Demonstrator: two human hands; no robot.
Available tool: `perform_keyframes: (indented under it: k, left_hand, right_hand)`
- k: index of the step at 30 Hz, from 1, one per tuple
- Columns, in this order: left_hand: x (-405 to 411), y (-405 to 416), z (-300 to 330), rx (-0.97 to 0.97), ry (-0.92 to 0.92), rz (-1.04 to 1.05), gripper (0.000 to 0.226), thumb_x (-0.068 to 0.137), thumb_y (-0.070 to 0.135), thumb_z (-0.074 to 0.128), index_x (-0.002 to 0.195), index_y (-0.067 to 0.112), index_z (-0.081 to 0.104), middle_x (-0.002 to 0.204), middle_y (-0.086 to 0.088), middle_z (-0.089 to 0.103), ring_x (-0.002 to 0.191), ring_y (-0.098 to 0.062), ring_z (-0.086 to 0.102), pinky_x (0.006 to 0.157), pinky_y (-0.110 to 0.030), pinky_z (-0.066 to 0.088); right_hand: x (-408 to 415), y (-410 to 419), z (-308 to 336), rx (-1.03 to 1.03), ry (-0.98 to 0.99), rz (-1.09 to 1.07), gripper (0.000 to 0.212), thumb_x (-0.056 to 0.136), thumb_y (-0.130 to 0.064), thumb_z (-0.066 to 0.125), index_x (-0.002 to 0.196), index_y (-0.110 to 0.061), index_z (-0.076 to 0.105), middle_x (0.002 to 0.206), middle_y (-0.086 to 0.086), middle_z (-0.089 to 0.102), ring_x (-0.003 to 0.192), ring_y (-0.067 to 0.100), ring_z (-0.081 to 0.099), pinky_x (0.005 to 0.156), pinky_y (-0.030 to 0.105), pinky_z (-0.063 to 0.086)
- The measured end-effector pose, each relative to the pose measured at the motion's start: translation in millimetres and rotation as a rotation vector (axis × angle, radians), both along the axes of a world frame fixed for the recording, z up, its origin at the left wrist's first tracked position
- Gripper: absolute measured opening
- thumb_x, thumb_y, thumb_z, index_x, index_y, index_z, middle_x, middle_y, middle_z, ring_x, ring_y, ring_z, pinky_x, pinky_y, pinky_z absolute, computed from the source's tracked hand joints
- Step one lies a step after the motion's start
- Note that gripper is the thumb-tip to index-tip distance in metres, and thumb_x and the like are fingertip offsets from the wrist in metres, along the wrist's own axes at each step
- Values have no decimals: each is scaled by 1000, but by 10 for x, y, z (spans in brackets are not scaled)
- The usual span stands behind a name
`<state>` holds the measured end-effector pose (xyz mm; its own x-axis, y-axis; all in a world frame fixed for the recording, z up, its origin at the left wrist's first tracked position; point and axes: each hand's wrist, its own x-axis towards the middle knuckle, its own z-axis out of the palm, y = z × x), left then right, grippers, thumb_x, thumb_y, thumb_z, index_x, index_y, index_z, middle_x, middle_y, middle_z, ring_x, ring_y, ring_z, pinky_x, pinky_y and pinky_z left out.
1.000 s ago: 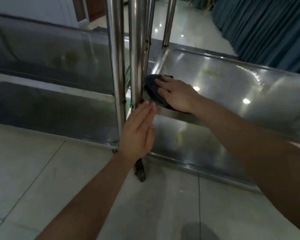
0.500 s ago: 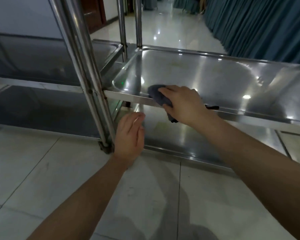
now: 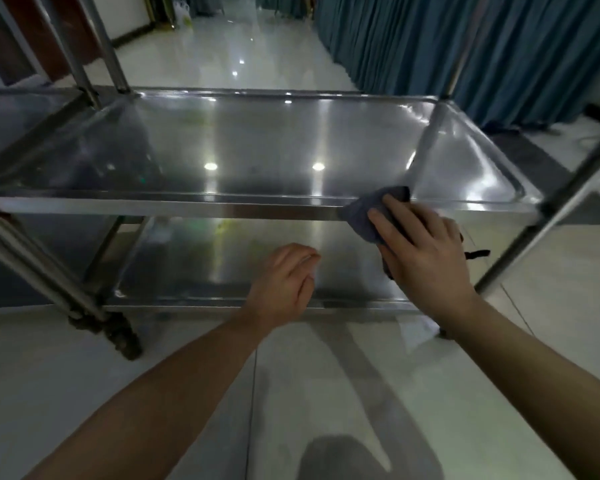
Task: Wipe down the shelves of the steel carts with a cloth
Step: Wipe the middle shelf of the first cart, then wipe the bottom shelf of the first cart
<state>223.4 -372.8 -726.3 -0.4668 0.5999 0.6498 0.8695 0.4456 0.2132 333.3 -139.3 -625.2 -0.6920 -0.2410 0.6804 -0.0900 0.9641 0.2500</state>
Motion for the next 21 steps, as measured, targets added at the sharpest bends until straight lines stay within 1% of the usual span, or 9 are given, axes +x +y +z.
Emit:
perform_keyframes:
  k: [3, 5, 7, 10, 12, 14, 16, 18, 21]
  left_hand:
    - [101, 491, -133, -44, 1, -30, 27, 97, 11, 54, 117, 1, 70, 120, -12, 67, 109, -31, 58, 101, -41, 45]
    - [179, 776, -274, -66, 8, -25, 26, 95, 12, 58, 116, 3, 71, 118, -10, 67, 107, -29, 56, 100, -38, 44]
    - [258, 1028, -476, -71, -31, -10, 27, 95, 14, 57, 116, 4, 71, 117, -10, 67, 106, -30, 57, 98, -38, 45]
    - [441, 1319, -836, -112, -117, -7, 30, 98, 17, 51, 119, 6, 70, 118, -10, 65, 107, -33, 59, 99, -41, 46]
    - [570, 1461, -1031, -131, -160, -5, 32, 98, 17, 50, 122, 7, 68, 120, -10, 64, 109, -33, 59, 101, -43, 46]
    - [643, 1576, -1184, -132, -185, 25, 31, 97, 15, 52, 123, 6, 67, 120, -10, 63, 109, -34, 58, 100, -44, 47]
    - [658, 1676, -1299, -136, -209, 70, 32, 97, 16, 52, 123, 5, 67, 122, -12, 62, 108, -35, 58, 98, -44, 48]
    - [658, 1747, -1409, -163, -223, 111, 34, 97, 17, 52, 124, 3, 65, 123, -14, 62, 108, -36, 57, 98, -44, 49]
    - [677, 1793, -1549, -233, -193, 171, 34, 95, 21, 50, 124, 7, 64, 123, -13, 62, 109, -35, 58, 96, -43, 49]
  right_hand:
    - [256, 410, -285, -1, 14, 15, 44, 98, -22, 60, 140, -11, 58, 148, 14, 51, 123, 42, 55, 91, 50, 43]
    - [371, 646, -547, -28, -38, -14, 44, 99, -21, 57, 142, -11, 56, 149, 15, 50, 125, 42, 54, 91, 51, 43]
    - [429, 851, -846, -82, -139, -68, 52, 94, -20, 62, 144, -12, 53, 149, 15, 50, 124, 42, 52, 93, 53, 42]
    - [388, 1081, -1264, -164, -282, -158, 58, 86, -17, 74, 141, -13, 56, 144, 13, 55, 118, 40, 55, 89, 52, 45]
    - [288, 1165, -1478, -222, -437, -254, 65, 81, -16, 79, 142, -15, 55, 143, 11, 55, 118, 40, 55, 90, 52, 47]
    - [168, 1220, -1647, -272, -598, -363, 74, 80, -18, 79, 148, -19, 47, 148, 10, 50, 125, 39, 51, 98, 54, 45]
    - [45, 1269, -1798, -306, -680, -415, 79, 83, -19, 75, 153, -21, 38, 154, 8, 42, 132, 40, 44, 106, 55, 38]
    - [-86, 1310, -1935, -336, -734, -455, 76, 87, -21, 69, 154, -23, 33, 157, 6, 36, 135, 39, 39, 109, 51, 32]
    - [-262, 1401, -2138, -425, -710, -502, 57, 97, -32, 54, 151, -25, 35, 155, 6, 36, 136, 36, 38, 106, 47, 33]
